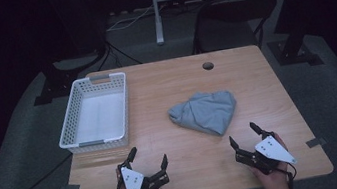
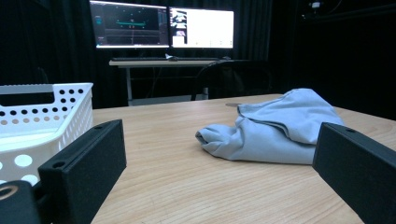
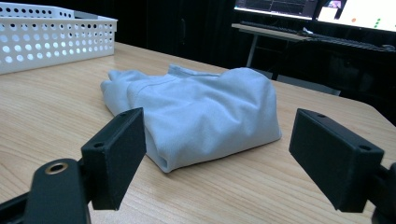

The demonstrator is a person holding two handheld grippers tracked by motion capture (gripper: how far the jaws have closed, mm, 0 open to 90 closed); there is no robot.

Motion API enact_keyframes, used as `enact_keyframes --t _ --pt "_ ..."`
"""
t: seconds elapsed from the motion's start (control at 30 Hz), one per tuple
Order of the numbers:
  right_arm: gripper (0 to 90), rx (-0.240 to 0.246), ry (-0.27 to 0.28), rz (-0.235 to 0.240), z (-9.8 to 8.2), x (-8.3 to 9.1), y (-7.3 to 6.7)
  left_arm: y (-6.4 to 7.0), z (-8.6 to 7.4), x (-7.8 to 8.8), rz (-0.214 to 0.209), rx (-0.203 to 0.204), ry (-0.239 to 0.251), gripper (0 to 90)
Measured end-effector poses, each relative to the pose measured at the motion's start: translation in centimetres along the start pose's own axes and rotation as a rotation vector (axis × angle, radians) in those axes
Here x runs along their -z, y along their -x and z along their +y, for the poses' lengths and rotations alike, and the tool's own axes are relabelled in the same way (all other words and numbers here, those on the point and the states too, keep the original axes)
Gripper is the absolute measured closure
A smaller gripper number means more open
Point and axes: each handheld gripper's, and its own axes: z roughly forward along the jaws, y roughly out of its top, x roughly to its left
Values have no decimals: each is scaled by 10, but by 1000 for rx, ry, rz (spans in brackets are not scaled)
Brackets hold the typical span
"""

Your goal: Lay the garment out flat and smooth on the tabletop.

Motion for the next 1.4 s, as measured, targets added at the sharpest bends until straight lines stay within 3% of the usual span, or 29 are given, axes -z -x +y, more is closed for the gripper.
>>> enact_keyframes --t 0.7,0.83,1.07,1.17,1.33,1.4 --pt "180 -40 -9 -3 0 -1 3 0 0 0 -2 0 -1 39" --pt "180 -46 -37 -2 1 -1 4 0 0 0 -1 0 -2 40" --pt "211 0 -84 -11 3 -3 -4 0 0 0 -1 0 -2 40" --pt "209 -10 -84 -3 7 -2 -6 0 0 0 -1 0 -2 40" --pt "222 2 -46 -43 20 4 -4 0 0 0 -1 0 -4 40" --pt "275 -15 -64 -7 25 5 -2 0 0 0 -1 0 -4 40"
